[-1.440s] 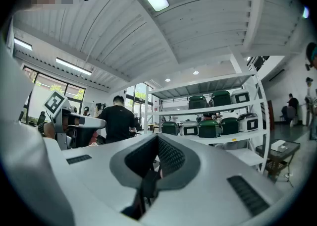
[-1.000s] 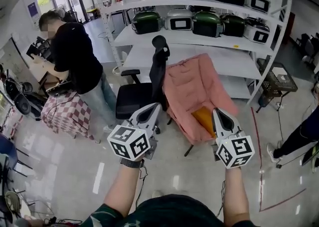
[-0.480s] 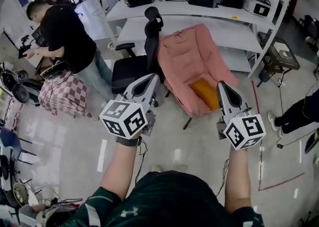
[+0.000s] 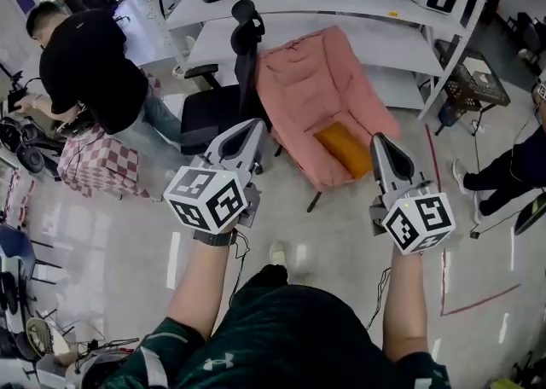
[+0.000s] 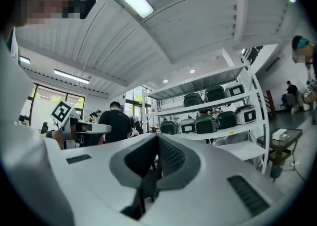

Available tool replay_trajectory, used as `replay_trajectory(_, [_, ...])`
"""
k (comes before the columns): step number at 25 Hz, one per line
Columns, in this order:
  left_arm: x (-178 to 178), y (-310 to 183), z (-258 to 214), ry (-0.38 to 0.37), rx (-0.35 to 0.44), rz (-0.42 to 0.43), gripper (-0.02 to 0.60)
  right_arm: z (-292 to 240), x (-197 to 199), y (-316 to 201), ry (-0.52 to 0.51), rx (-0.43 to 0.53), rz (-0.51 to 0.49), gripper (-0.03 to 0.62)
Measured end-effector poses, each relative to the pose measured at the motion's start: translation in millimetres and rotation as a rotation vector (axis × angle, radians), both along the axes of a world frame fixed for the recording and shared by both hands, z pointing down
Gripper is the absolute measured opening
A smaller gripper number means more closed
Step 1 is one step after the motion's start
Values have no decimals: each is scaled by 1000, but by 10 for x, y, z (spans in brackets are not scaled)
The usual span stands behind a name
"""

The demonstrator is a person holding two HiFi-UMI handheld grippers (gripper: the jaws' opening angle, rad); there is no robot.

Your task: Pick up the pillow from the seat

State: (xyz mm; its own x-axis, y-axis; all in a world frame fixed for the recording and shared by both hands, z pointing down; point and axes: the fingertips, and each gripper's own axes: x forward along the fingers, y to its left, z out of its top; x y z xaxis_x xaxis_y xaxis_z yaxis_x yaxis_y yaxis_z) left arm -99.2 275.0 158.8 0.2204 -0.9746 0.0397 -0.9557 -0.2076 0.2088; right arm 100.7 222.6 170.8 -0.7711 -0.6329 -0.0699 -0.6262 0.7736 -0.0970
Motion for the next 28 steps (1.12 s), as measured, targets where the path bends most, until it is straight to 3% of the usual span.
replay_trajectory(11, [-126, -820, 289, -8, 7, 74, 5, 268, -274, -664, 53, -39, 45, 3])
replay_trajectory(20, [-599, -1880, 573, -14, 4, 112, 5, 597, -790, -1611, 95, -91, 94, 3])
replay_trajectory(28, [-687, -2629, 891, -1, -18, 192, 5, 934, -864, -2176, 13, -191, 147, 3])
